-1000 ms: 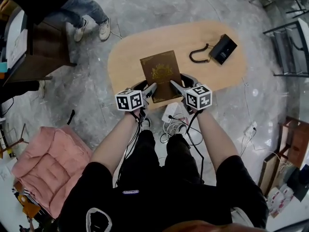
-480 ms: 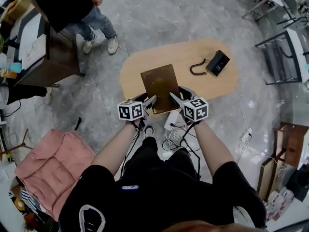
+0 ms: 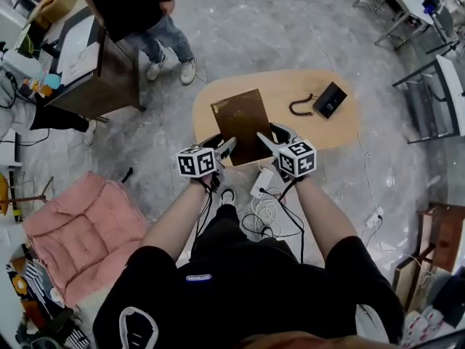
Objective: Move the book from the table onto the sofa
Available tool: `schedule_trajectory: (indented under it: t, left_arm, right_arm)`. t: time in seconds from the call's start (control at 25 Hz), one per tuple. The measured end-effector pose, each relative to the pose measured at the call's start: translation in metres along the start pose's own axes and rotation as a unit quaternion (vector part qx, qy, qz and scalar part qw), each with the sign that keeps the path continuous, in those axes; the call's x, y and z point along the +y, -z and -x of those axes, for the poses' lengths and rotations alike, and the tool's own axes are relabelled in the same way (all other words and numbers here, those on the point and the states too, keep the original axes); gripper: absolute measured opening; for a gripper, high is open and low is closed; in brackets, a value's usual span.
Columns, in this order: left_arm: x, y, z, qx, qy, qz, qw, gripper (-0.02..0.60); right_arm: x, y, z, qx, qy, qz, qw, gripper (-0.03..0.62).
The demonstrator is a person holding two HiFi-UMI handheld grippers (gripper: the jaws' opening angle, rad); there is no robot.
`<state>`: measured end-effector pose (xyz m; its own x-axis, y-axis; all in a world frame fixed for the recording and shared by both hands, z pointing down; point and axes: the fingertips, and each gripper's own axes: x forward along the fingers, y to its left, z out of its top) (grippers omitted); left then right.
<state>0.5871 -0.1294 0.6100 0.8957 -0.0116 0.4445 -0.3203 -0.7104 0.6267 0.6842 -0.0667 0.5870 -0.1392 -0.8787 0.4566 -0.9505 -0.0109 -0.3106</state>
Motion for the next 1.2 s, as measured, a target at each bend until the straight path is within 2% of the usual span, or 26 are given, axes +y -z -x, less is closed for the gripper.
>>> schedule_trajectory:
  t: [0.36,0.56,0.84,1.04,1.2]
  left_arm:
    - [-0.096,0.031,0.072,-0.084,-0.044,-0.007,0.9954,0.243]
    - [-0.118,0.047,0.133,-0.128,-0.084,-0.007,0.9883,0.242]
    - [-0.119,0.071,0.225,-0.174,-0.133,0.022,0.9755,0.243]
    - [-0.096,0.087,0.31,-0.212,-0.173,0.041,0.961,0.243]
    - [-0.06,0.103,0.377,-0.239,-0.195,0.062,0.9491,0.243]
  right_arm:
    - [0.056,-0.013,0.098,-0.032,-0.059,0.064,0.996,0.229]
    - [0.111,-0.013,0.118,-0.033,-0.112,0.093,0.989,0.229]
    - [0.197,-0.01,0.12,-0.023,-0.181,0.108,0.977,0.229]
    - [0.283,-0.004,0.099,-0.01,-0.233,0.132,0.963,0.229]
    - [0.354,0.008,0.067,0.006,-0.265,0.149,0.953,0.229]
